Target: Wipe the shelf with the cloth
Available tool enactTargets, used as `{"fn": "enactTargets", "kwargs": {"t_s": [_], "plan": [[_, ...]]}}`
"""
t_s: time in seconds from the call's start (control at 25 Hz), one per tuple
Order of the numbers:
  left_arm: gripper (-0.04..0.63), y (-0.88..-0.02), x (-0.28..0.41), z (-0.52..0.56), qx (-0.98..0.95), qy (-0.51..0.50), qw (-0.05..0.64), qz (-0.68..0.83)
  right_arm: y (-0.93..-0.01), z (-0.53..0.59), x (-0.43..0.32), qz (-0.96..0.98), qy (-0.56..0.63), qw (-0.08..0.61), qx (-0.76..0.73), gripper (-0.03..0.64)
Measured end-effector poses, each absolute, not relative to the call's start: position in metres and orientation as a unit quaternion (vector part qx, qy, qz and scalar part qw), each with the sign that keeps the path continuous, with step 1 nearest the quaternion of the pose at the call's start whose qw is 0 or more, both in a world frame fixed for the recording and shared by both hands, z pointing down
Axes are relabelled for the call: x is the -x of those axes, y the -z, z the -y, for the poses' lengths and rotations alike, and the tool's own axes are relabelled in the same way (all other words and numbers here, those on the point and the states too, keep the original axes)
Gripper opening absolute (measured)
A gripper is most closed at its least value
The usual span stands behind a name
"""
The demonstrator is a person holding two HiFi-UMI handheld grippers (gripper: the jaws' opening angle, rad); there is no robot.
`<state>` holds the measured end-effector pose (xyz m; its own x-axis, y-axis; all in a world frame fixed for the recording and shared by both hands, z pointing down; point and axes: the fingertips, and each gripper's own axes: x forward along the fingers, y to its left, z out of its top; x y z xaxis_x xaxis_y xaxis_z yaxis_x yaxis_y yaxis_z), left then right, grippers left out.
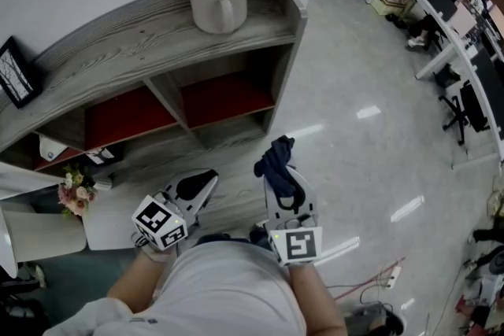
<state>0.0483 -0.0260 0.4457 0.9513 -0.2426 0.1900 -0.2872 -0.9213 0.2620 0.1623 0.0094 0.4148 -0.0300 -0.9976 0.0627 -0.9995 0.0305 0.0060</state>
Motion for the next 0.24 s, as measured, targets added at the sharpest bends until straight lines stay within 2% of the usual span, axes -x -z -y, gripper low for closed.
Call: {"fn": "enactTargets", "kwargs": {"t_s": [0.24], "plan": [[0.037,-0.4466,-0.0483,0.0221,-0.976,-0.077,0.144,0.142,-0.4151,-0.0098,-0.1584,0.726,-0.005,0.033,-0.686,0.109]]}}
